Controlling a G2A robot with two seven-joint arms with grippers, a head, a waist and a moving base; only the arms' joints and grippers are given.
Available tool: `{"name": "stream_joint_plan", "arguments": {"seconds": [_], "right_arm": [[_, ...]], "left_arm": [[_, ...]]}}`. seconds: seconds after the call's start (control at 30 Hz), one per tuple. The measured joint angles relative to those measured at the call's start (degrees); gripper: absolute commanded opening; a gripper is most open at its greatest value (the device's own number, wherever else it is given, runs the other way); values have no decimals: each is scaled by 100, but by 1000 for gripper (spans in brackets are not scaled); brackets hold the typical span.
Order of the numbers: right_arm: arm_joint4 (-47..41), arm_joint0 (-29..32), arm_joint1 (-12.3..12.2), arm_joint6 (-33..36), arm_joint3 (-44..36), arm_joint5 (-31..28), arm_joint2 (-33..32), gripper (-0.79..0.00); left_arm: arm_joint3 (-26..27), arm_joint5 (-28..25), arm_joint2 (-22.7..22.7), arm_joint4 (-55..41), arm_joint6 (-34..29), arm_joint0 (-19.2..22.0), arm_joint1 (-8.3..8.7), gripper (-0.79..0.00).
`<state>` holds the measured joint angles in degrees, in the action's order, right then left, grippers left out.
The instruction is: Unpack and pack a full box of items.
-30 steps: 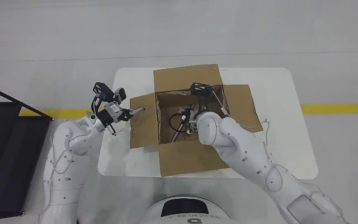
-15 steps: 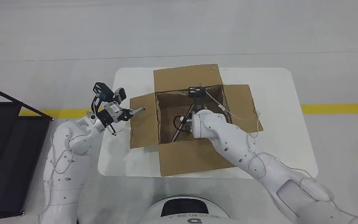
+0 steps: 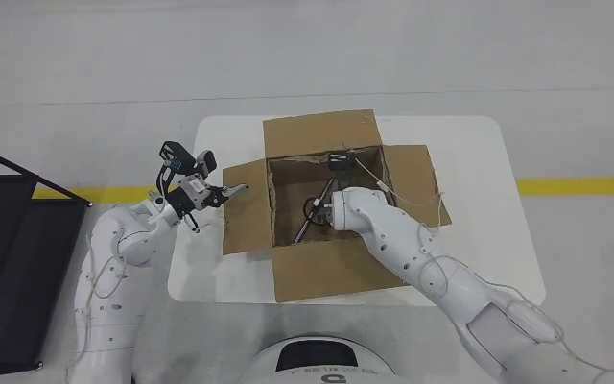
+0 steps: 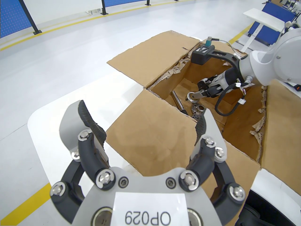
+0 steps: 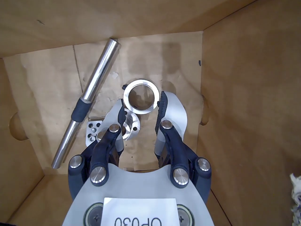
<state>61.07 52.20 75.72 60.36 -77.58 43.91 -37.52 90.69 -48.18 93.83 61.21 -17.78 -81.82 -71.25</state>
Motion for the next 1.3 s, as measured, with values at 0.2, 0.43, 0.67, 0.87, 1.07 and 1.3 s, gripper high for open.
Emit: {"name": "stream_joint_plan", "arguments": {"seconds": [0.2, 0.43, 0.67, 0.87, 1.07, 1.3], "right_arm": [[31, -50, 93, 55, 306, -54, -68, -514], [-103, -140, 249, 0, 717, -1, -94, -542], [-176, -118, 375, -133, 926, 4, -91, -594], [-265, -78, 452, -337, 1078, -74, -157, -785], [35, 421, 361, -1143, 356, 131, -465, -785], [147, 2343, -29, -2784, -2355, -44, -1666, -785]], "left_arm": [[0, 0, 0, 0, 0, 0, 0, 0], [0, 0, 0, 0, 0, 0, 0, 0], [0, 0, 0, 0, 0, 0, 0, 0], [0, 0, 0, 0, 0, 0, 0, 0], [0, 0, 0, 0, 0, 0, 0, 0], [0, 0, 0, 0, 0, 0, 0, 0]]}}
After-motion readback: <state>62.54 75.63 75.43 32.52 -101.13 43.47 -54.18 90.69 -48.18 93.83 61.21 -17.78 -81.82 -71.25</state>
